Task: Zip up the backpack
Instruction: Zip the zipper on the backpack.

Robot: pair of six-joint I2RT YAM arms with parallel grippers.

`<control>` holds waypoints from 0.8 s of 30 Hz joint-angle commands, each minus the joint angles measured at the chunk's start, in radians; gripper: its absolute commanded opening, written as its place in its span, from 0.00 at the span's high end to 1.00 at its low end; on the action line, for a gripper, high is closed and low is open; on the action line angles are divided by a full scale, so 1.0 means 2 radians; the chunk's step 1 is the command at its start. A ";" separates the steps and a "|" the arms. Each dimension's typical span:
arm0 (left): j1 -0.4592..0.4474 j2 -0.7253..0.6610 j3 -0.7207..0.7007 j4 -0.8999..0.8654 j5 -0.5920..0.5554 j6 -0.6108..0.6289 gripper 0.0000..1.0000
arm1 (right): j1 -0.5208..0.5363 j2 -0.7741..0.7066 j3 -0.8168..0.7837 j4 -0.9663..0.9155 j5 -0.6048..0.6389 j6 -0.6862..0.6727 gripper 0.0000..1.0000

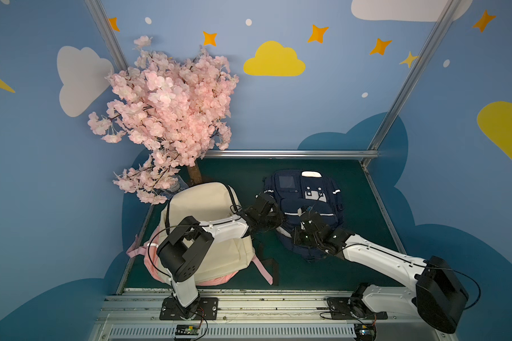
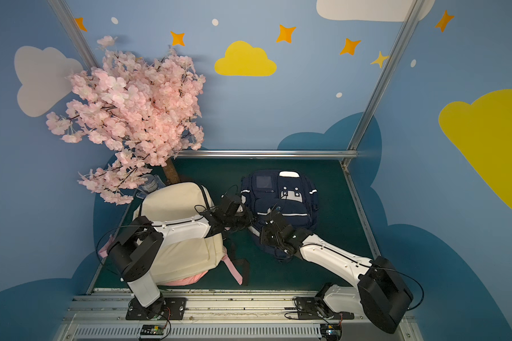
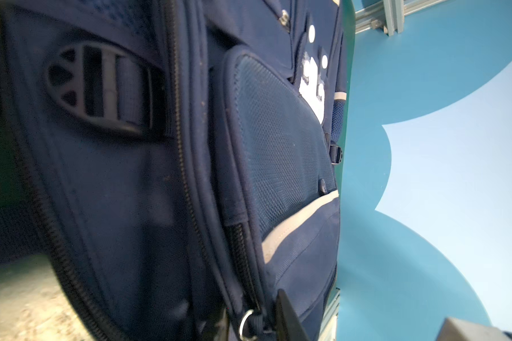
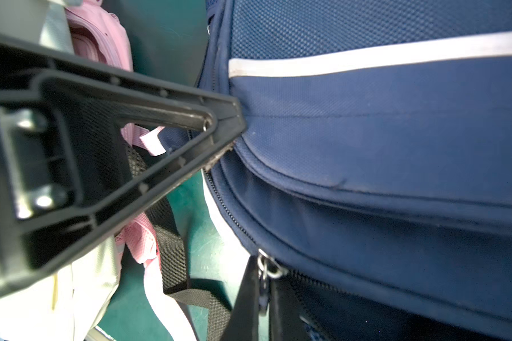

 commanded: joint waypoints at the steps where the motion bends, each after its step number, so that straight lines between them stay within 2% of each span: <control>1: -0.003 0.016 0.017 0.004 -0.004 0.006 0.81 | 0.011 -0.007 0.025 0.021 -0.011 -0.012 1.00; 6: 0.011 0.001 0.037 -0.044 -0.025 0.038 0.97 | 0.006 -0.038 0.009 -0.025 0.047 -0.010 1.00; 8: 0.021 -0.004 0.042 -0.062 -0.030 0.050 0.97 | 0.001 -0.060 -0.007 -0.043 0.078 -0.011 1.00; 11: 0.037 -0.010 0.042 -0.077 -0.025 0.058 0.97 | -0.019 -0.099 -0.035 -0.063 0.089 -0.014 1.00; 18: 0.063 -0.019 0.045 -0.090 -0.027 0.071 0.97 | -0.087 -0.151 -0.069 -0.104 0.068 -0.012 1.00; 21: 0.068 -0.009 0.066 -0.100 -0.022 0.077 0.97 | -0.092 -0.154 -0.069 -0.092 0.051 -0.024 1.00; 24: 0.066 0.017 0.105 -0.116 -0.011 0.084 0.97 | -0.089 -0.149 -0.069 -0.046 0.005 -0.028 1.00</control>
